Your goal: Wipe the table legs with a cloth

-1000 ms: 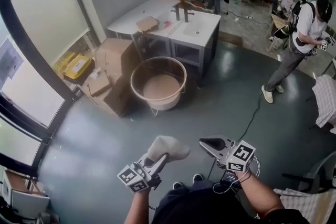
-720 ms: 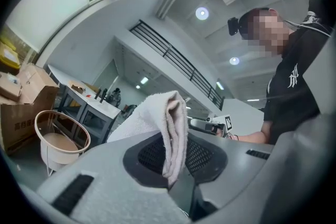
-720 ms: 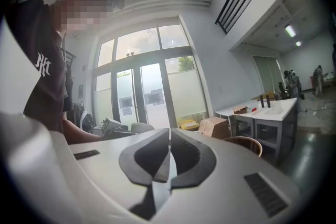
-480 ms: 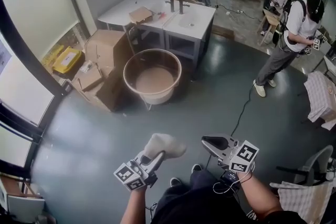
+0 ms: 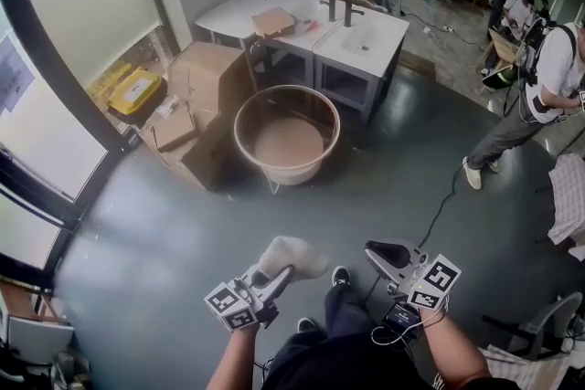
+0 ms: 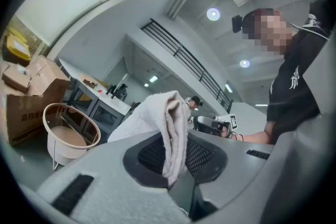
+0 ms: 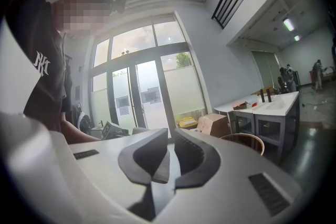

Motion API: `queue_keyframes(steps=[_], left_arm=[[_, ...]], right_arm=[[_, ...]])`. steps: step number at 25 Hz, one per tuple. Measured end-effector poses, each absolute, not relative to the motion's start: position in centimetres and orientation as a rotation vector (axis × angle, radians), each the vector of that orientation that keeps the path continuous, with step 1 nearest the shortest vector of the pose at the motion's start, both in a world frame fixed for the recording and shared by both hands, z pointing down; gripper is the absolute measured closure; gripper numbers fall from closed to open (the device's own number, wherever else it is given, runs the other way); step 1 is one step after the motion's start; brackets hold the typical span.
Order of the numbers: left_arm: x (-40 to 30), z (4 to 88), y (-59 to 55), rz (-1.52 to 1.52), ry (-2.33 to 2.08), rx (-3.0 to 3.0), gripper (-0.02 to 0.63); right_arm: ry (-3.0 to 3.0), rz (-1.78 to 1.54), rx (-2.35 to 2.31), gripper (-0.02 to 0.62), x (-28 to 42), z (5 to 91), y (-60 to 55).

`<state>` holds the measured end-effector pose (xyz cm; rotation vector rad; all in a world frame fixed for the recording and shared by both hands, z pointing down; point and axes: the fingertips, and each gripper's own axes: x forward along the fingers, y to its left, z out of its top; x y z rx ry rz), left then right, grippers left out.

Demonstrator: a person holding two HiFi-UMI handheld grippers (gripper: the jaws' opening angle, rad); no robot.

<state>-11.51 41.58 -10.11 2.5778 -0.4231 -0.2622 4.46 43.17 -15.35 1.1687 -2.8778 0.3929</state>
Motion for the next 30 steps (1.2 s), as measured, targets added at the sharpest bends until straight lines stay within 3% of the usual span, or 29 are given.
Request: queue_keyframes(steps=[5,8,17,30], left_arm=[[-9.8,-8.3,36.5,-0.258,-0.522,2.510,0.558],[-8.3,-6.6,33.4,-0.181,-0.579,2.504,0.558],[-5.8,-6.7,25.7,-0.197,-0.775,2.449,0.558],[-13.5,-2.9,17.7,-0.259,-0.951,2.333,0.558]], right_arm=[[-2.895,0.462,1.092,0.581,6.8,-12.8,37.3],[-2.925,0.502,1.032,0.489,8.6,-11.9,33.6],[-2.997,0.568,0.830,0.489,12.8,-10.2,24.2],[-3.037,0.696,0.664,0.489,6.9,-7.1,13.7]])
